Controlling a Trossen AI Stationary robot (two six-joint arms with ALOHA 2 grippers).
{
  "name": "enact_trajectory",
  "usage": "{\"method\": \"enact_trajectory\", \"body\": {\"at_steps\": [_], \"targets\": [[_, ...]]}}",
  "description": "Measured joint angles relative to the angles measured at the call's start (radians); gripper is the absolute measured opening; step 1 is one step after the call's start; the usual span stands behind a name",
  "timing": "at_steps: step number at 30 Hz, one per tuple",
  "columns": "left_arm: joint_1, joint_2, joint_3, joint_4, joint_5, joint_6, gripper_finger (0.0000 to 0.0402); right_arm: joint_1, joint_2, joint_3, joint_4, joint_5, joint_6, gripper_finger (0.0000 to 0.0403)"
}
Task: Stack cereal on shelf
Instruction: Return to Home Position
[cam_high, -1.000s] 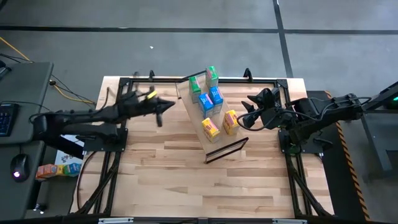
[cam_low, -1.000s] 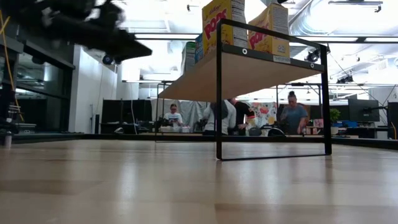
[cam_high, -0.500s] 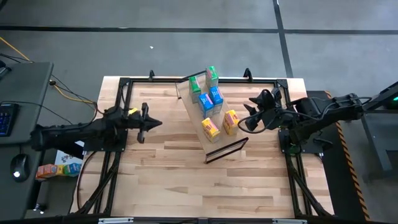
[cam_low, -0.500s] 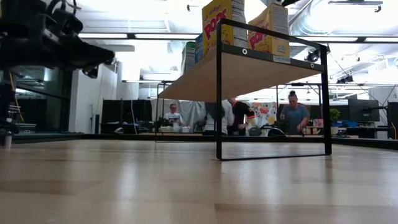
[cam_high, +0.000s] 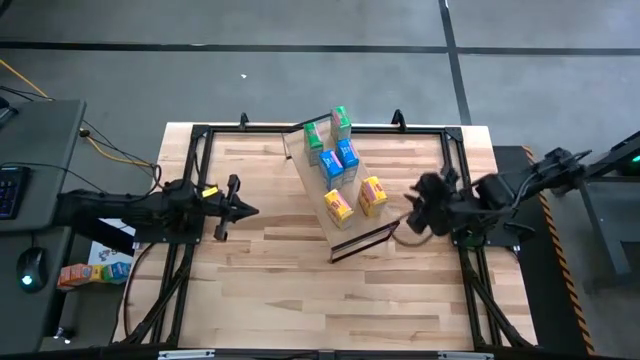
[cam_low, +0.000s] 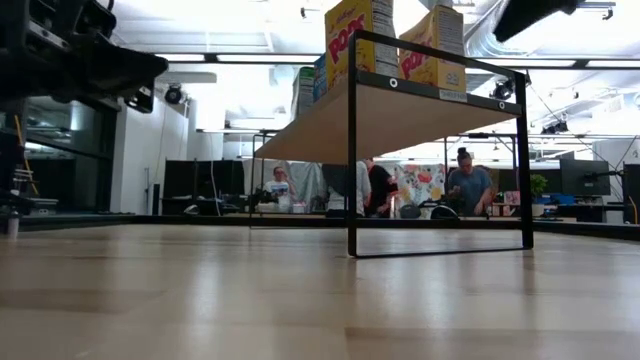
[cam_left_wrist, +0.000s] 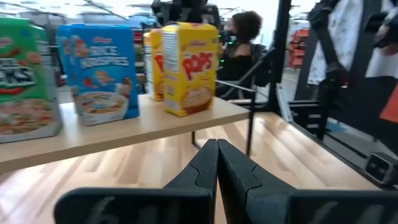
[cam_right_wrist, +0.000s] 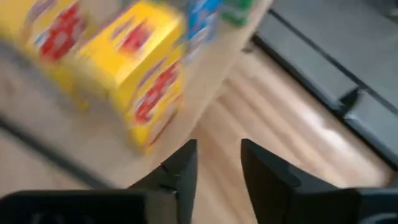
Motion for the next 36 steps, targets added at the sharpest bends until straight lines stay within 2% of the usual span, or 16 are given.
{"method": "enact_trajectory", "body": {"at_steps": [4,7,11,15,17,19,23,30,36], "targets": [[-0.029,-0.002,0.000,0.010,0.000,-0.001,0.0000,0.097,-0.081,-0.200,0.168,-0.003,-0.021,0.0061],[-0.036,-0.002,0.000,0.011,0.004,-0.001,0.0000,0.146,-0.192,-0.332,0.258,0.032,0.003,0.0013],[-0.036,-0.002,0.000,0.008,0.005,-0.001,0.0000,0.187,-0.394,-0.500,0.420,0.098,-0.024,0.0013],[-0.036,-0.002,0.000,0.008,0.005,0.000,0.0000,0.173,-0.609,-0.696,0.717,0.092,-0.267,0.0003],[-0.036,-0.002,0.000,0.008,0.005,0.000,0.0000,0.140,-0.706,-0.777,0.884,0.044,-0.424,0.0003],[-0.036,-0.002,0.000,0.008,0.005,0.000,0.0000,0.097,-0.785,-0.836,1.025,-0.053,-0.565,0.0002],[-0.035,-0.002,0.000,0.008,0.006,0.000,0.0000,0.005,-0.880,-0.923,1.188,-0.208,-0.756,0.0001],[-0.035,-0.001,0.000,0.007,0.007,0.001,0.0000,-0.118,-0.926,-1.076,1.359,-0.386,-0.829,0.0000],[-0.035,-0.001,0.000,0.001,0.007,0.001,0.0000,-0.191,-0.926,-1.156,1.426,-0.503,-0.858,0.0000]]}}
